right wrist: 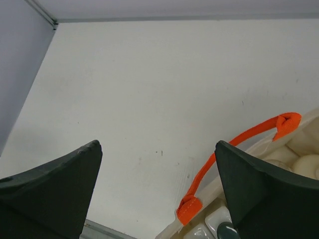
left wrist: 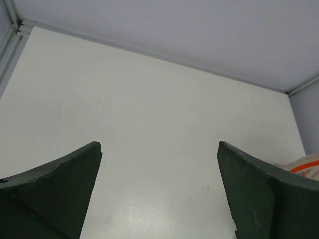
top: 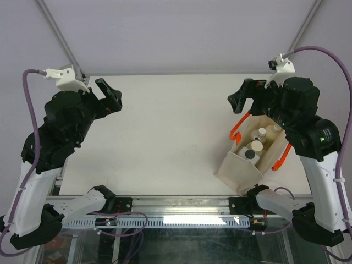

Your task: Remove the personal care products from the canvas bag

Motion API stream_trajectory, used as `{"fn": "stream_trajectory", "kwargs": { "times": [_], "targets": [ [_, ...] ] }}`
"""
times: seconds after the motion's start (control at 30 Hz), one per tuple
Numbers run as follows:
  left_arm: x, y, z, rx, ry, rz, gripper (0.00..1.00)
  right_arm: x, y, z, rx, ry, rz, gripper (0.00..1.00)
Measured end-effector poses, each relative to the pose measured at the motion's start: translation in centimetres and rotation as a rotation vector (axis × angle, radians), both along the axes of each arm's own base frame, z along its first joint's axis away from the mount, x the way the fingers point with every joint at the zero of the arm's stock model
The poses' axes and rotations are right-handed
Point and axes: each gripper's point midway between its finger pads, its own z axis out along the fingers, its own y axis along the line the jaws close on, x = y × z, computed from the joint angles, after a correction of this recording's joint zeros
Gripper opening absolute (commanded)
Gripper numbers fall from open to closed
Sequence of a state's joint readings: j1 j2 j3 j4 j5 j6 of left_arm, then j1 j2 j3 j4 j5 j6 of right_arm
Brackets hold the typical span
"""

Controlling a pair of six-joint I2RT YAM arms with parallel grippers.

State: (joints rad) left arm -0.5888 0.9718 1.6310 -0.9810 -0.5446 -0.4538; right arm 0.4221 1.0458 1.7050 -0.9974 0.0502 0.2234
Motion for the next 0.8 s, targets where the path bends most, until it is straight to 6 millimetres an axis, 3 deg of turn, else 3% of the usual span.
{"fn": "stream_trajectory", "kwargs": {
  "times": [0.23,0.43,0.6,0.8],
  "targets": [
    [2.2,2.4,-6.5,0.031,0.129,0.091,0.99,1.1,-1.7,-3.5,-0.051,0.144,-0.115,0.99],
    [3.2,3.5,-10.3,0.002,0.193,0.099,0.99,0.8,-3.5,-5.7,-0.092,0.244,-0.208,0.99],
    [3.8,2.0,-11.1,-0.057,0.209,-0.005,0.99,0.0,-5.0,-6.8,-0.101,0.297,-0.287,0.99],
    [5.2,-1.6,-10.9,-0.142,0.214,-0.199,0.99,-2.1,-6.6,-8.1,-0.087,0.343,-0.376,0.99]
  ]
}}
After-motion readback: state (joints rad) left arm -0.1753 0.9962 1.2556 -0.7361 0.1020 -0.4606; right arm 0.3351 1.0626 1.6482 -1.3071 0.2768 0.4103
